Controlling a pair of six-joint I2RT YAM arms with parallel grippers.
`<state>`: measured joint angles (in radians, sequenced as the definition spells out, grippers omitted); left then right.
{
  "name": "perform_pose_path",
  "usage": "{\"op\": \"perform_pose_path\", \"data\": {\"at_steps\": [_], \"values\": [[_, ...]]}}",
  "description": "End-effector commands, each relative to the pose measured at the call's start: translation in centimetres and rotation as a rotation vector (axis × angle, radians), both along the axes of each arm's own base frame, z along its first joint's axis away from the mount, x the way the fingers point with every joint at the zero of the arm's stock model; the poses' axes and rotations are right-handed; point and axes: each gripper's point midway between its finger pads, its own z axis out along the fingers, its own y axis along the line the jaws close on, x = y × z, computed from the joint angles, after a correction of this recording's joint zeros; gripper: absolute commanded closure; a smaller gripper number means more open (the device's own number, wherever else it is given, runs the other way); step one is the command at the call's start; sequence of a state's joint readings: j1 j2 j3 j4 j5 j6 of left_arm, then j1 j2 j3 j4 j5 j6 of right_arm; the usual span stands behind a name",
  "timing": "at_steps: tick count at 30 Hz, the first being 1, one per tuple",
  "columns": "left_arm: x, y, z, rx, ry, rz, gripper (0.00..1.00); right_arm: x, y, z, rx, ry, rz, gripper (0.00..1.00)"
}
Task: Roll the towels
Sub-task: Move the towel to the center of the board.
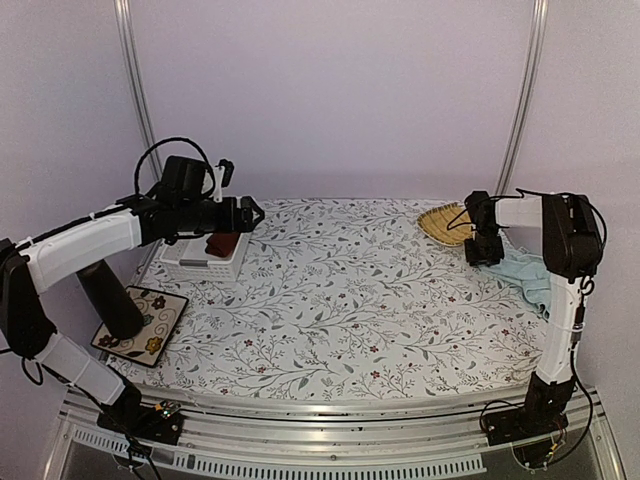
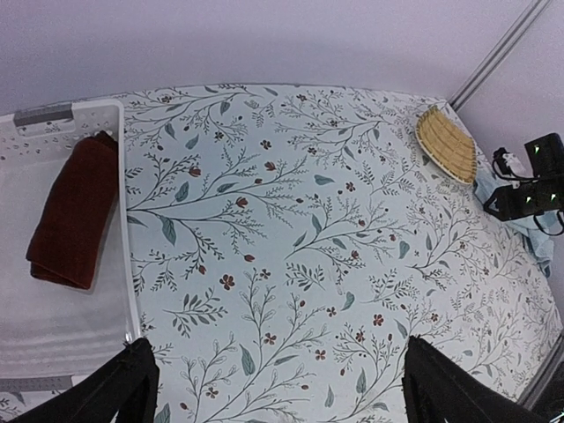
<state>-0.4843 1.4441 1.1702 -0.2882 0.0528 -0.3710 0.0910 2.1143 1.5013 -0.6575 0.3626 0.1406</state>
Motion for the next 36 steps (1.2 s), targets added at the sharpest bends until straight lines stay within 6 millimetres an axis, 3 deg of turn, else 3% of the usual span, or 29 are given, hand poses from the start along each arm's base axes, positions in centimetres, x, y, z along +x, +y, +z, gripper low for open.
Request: {"op": "perform_pose_path", "data": {"at_steps": [1, 3, 4, 8, 11, 16, 21, 26, 32, 33, 35, 36], "values": [[0.1, -0.7, -0.4, 0.0, 0.0, -0.014, 0.03, 0.3, 0.2, -1.1, 0.017, 0.012, 0.009, 0.71], [0.2, -0.8, -0.4, -0.001, 0.001, -0.014, 0.03, 0.1, 0.4, -1.3, 0.028, 0.019, 0.016, 0.91], [0.2, -0.8, -0.5, 0.0, 0.004, -0.015, 0.03, 0.1, 0.4, -1.3, 0.032, 0.019, 0.017, 0.96], [0.2, -0.9, -0.6, -0.003, 0.006, -0.018, 0.03, 0.0, 1.7, 0.1, 0.074, -0.008, 0.044, 0.98], [0.2, -0.9, -0.5, -0.005, 0.004, -0.017, 0.03, -0.3, 5.1, 2.6, 0.104, -0.056, 0.131, 0.98], [0.4, -0.6, -0.1, -0.004, -0.003, 0.0, 0.03, -1.7, 14.6, 5.5, 0.157, -0.094, 0.355, 0.98], [0.6, 0.0, 0.6, 0.003, -0.017, 0.029, 0.03, -4.7, 25.5, 6.1, 0.223, -0.078, 0.588, 0.98], [0.7, 2.1, 1.3, 0.029, -0.032, 0.119, 0.03, -8.2, 35.9, 6.9, 0.327, -0.064, 0.791, 0.98], [0.4, 4.9, 1.4, 0.047, -0.04, 0.235, 0.03, -12.0, 44.4, 8.6, 0.467, -0.051, 0.98, 0.97], [0.3, 5.1, 1.4, 0.042, -0.041, 0.241, 0.03, -12.4, 45.1, 8.8, 0.486, -0.047, 1.003, 0.96], [0.2, 5.4, 1.2, 0.037, -0.036, 0.243, 0.03, -13.2, 46.0, 9.3, 0.526, -0.034, 1.036, 0.62], [0.2, 5.4, 1.2, 0.035, -0.033, 0.239, 0.03, -13.3, 45.9, 9.6, 0.535, -0.036, 1.037, 0.53]]}}
